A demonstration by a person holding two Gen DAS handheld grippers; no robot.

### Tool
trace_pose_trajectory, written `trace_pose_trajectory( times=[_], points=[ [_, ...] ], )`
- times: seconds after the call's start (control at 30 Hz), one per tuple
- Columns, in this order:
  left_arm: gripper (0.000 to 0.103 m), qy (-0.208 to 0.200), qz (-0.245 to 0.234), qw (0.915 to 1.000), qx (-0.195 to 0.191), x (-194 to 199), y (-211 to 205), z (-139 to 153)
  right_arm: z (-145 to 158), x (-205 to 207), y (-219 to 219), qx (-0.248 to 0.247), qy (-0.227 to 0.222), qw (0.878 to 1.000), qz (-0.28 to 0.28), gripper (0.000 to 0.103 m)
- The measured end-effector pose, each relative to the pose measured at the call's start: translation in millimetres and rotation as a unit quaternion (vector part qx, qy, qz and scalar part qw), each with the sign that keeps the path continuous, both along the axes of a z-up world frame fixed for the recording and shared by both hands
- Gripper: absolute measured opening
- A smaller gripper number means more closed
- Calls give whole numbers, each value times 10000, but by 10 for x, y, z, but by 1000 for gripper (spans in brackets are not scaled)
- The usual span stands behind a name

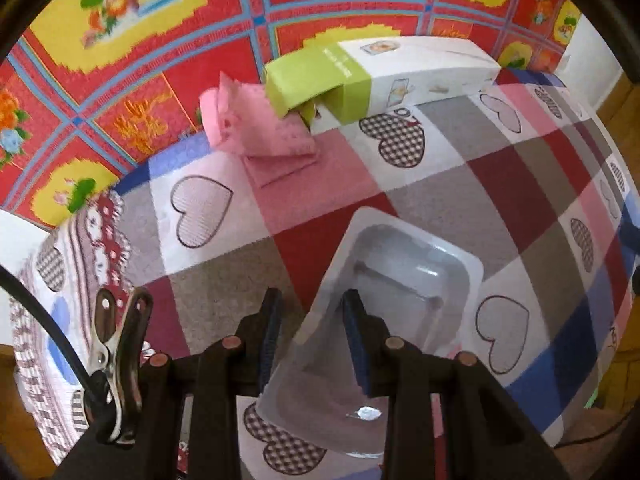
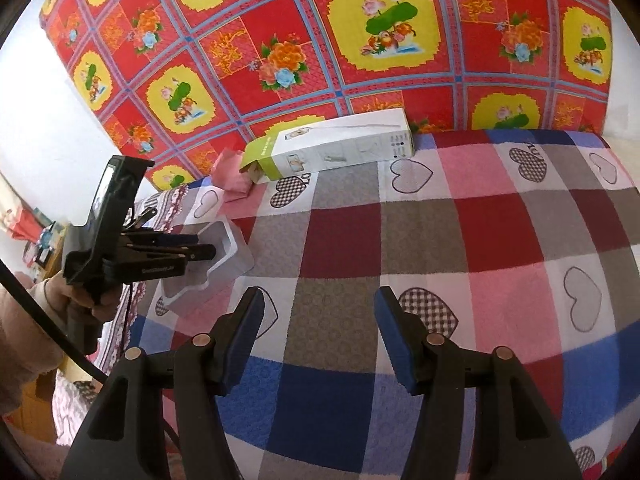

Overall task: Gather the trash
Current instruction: 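Lower the left tool onto the white plastic tray and close on its rim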

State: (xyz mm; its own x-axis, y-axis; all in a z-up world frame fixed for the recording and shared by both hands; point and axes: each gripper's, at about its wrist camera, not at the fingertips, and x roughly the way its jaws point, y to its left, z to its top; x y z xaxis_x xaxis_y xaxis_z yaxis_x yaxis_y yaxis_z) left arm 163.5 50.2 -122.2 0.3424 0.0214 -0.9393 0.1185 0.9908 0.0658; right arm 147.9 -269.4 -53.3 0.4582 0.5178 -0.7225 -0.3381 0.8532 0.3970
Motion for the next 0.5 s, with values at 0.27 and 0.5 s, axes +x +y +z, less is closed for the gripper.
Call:
trace_pose_trajectory(
  times=[0.27, 0.5],
  points=[
    [12, -160, 27, 9994, -294, -108, 22, -25, 35, -37, 120, -112, 42, 9998, -150, 59],
    [11, -251, 918, 9946, -409, -337, 399, 15, 74, -14, 333, -196, 48, 9998, -54, 59]
  ],
)
